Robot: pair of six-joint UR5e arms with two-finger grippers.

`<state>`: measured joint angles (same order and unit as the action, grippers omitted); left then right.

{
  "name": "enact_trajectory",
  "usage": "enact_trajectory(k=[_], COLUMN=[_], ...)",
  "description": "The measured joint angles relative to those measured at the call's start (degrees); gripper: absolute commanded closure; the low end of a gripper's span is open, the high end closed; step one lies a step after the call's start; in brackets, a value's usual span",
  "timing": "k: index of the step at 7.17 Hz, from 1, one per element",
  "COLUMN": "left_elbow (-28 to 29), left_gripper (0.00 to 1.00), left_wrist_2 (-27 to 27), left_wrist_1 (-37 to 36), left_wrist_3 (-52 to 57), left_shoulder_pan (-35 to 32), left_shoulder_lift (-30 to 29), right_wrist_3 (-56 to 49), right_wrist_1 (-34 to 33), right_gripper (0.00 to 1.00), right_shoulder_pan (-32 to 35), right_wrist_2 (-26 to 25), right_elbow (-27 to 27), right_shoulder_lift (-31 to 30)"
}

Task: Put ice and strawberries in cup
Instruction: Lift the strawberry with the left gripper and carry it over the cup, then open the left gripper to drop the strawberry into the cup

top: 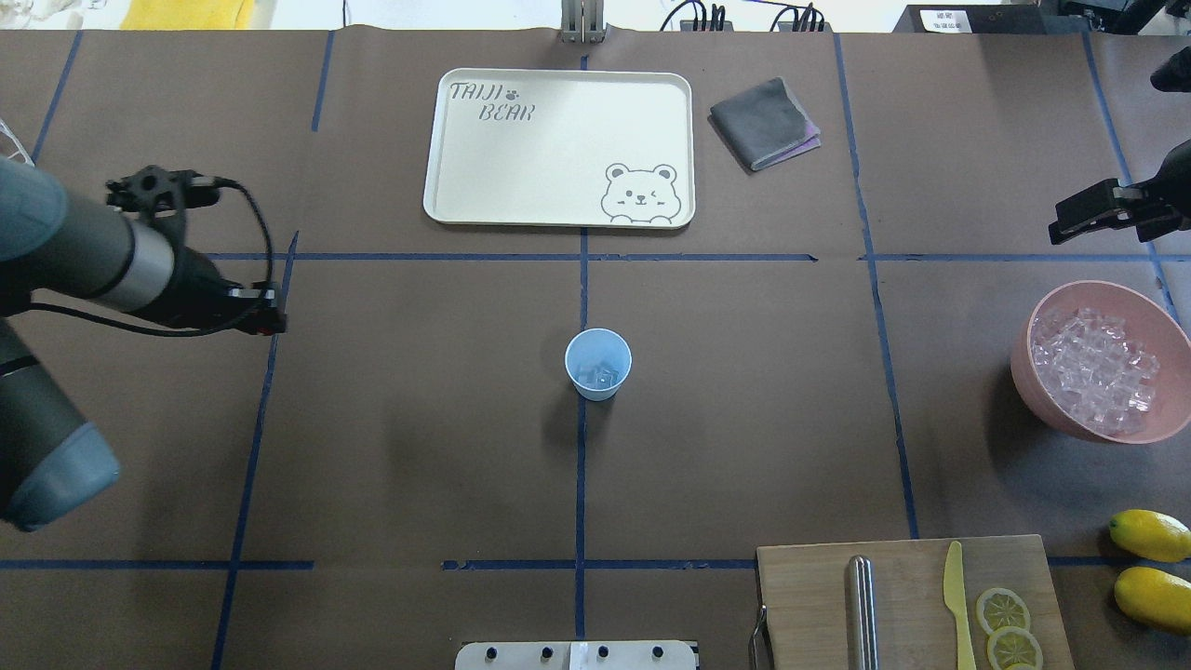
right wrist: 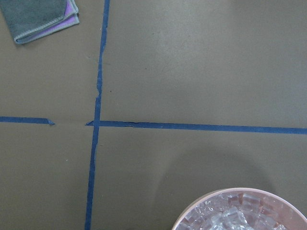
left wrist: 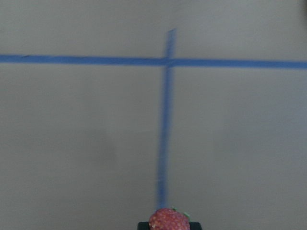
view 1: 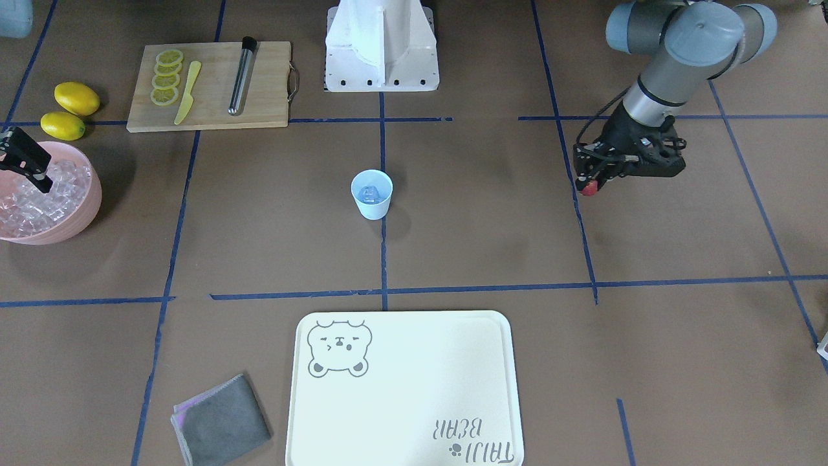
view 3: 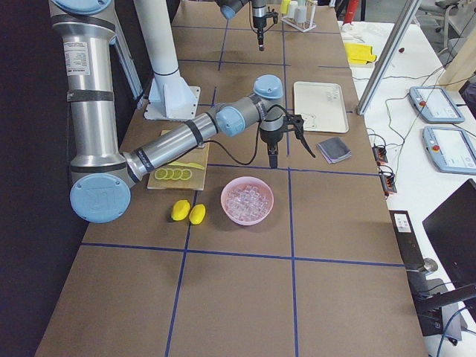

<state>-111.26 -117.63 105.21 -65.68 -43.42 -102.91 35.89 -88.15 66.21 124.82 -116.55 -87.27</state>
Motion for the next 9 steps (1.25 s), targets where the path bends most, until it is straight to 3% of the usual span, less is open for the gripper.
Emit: enact_trajectory(k=[2, 3, 7, 8, 9], left_elbow=[0.3, 0.7, 11.3, 14.3, 17.1], left_gripper=[1.00, 1.00, 0.97, 0.93, 0.78], left_wrist_2=[1.2, 3.9, 7.6, 7.7, 7.7], left_wrist_1=[-14.5, -18.0, -17.3, -14.8, -12.8], left_wrist_3=[-6.8, -8.6, -9.7, -9.5, -9.2], left_shoulder_pan=[7.4, 10.6, 14.3, 14.3, 14.3], left_shoulder_lift=[-15.6, -20.1, -31.8, -33.1, -34.2], right_wrist_3=[0.0, 0.0, 0.1, 0.1, 0.1], right_wrist_1=[0.0, 0.0, 0.0, 0.0, 0.0], right_gripper=[0.01, 0.01, 0.01, 0.01, 0.01], right_shoulder_pan=[0.0, 0.1, 0.1, 0.1, 0.1], right_wrist_2=[0.0, 0.0, 0.1, 0.0, 0.0], right_elbow=[0.0, 0.0, -0.1, -0.2, -0.2], right_shoulder_lift=[-0.1, -0.1, -0.2, -0.2, -0.1])
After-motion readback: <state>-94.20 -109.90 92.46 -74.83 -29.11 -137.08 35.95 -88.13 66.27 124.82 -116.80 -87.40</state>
